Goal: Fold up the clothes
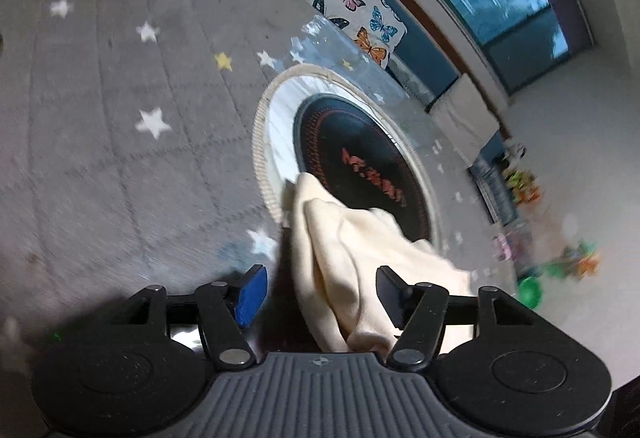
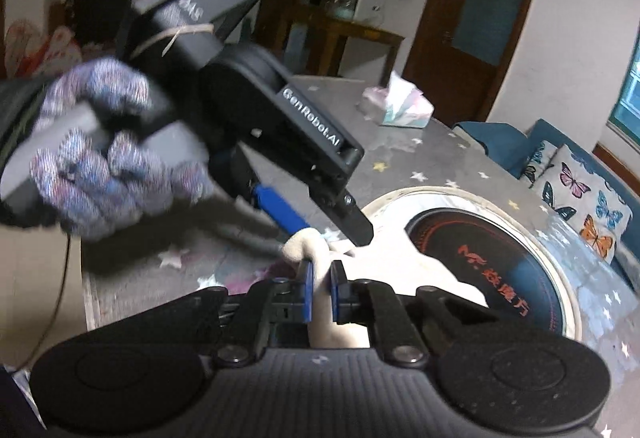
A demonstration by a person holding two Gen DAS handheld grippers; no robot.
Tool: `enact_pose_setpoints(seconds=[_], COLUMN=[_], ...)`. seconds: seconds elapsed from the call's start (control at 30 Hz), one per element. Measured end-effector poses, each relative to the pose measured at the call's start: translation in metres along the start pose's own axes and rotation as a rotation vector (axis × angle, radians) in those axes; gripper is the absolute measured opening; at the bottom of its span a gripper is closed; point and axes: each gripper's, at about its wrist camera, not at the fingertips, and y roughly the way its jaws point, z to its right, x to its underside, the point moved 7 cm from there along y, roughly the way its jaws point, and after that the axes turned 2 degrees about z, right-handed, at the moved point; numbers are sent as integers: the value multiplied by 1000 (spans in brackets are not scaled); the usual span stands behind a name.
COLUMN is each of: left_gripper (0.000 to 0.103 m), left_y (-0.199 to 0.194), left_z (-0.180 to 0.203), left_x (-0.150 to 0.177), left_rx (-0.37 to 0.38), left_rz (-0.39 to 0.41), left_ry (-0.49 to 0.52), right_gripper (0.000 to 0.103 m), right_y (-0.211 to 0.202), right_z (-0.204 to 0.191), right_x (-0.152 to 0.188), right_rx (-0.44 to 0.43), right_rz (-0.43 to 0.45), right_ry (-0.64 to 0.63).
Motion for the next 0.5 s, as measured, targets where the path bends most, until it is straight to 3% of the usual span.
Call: enact_pose_setpoints(seconds=[0.17,0.2,0.23,0.27,0.33,0.5], left_gripper=[60,54,34,23,16,14], left_y=[17,19,22,25,28,28], left_z=[9,10,10,10,9,8], left_x=[4,4,5,6,8,10], left_rx=[52,53,53,53,54,32], left_rz=[-40,-43,-49,-56,-59,-45], left_ry=[-76,-77,-81,-86,-90,-66], right_gripper=[8,8,7,7,8,9], right_y=[-7,-7,-8,-8,-9,-22], right_z=[5,5,6,6,6,26], right_x=[0,0,0,0,1,12], right_rx=[-4,-7,-9,-12,-20,-43], right_rz=[25,28,30,32,26,11], right_ry=[26,28,30,32,46,157])
